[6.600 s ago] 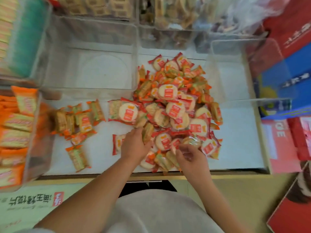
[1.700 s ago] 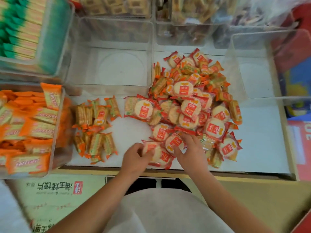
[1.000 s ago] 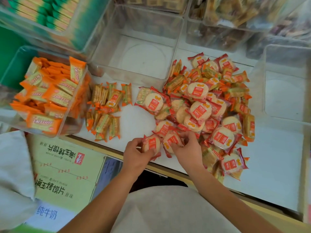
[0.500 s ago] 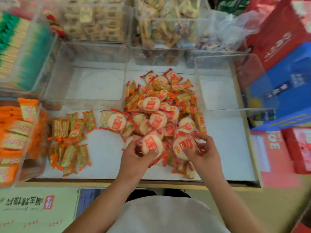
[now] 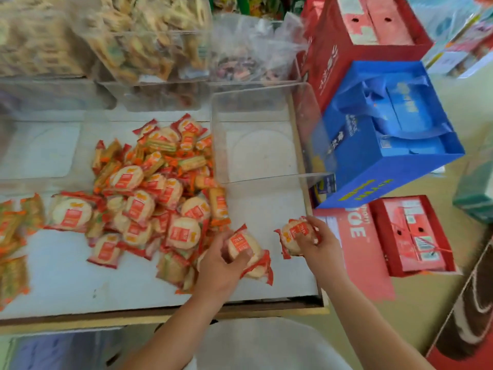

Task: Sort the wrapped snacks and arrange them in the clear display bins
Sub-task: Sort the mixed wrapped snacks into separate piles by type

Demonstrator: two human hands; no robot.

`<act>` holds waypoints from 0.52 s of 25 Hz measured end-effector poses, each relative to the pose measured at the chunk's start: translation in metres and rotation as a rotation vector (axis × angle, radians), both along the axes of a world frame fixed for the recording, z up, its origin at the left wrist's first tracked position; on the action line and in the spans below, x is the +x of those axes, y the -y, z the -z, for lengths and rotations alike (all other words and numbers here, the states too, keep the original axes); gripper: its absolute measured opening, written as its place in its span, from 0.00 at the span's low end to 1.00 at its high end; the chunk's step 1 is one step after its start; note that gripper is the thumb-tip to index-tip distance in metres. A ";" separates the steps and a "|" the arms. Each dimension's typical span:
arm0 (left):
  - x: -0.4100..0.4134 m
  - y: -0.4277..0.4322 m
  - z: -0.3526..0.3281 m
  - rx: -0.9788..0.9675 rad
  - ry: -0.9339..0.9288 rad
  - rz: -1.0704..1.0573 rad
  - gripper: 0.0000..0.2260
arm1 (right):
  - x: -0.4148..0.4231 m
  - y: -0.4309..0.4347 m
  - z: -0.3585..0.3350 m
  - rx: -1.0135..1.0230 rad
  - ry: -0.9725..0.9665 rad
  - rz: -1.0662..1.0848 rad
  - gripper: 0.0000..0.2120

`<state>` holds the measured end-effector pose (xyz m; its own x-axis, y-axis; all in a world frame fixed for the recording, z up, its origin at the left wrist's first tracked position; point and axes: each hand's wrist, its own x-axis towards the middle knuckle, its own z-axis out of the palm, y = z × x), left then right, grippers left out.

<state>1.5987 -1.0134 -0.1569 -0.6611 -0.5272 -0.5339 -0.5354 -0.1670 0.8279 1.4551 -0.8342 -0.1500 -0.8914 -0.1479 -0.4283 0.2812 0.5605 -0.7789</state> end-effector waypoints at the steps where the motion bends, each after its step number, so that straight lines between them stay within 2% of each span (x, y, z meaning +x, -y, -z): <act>1: 0.000 -0.004 0.004 -0.006 0.027 -0.002 0.21 | -0.011 0.003 0.007 0.003 0.004 -0.004 0.21; 6: -0.005 -0.006 0.016 -0.020 0.124 -0.028 0.23 | -0.052 0.026 0.030 -0.059 0.156 0.080 0.34; 10: -0.031 -0.021 0.031 -0.006 0.158 -0.002 0.22 | -0.031 -0.006 0.017 0.010 0.085 0.045 0.22; 13: -0.058 -0.049 0.042 -0.011 0.152 0.019 0.20 | -0.003 -0.037 0.008 0.021 0.100 0.037 0.15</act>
<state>1.5404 -0.9649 -0.1990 -0.5827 -0.5220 -0.6228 -0.6578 -0.1471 0.7387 1.4519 -0.7976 -0.1580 -0.8490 -0.1057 -0.5177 0.3774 0.5644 -0.7342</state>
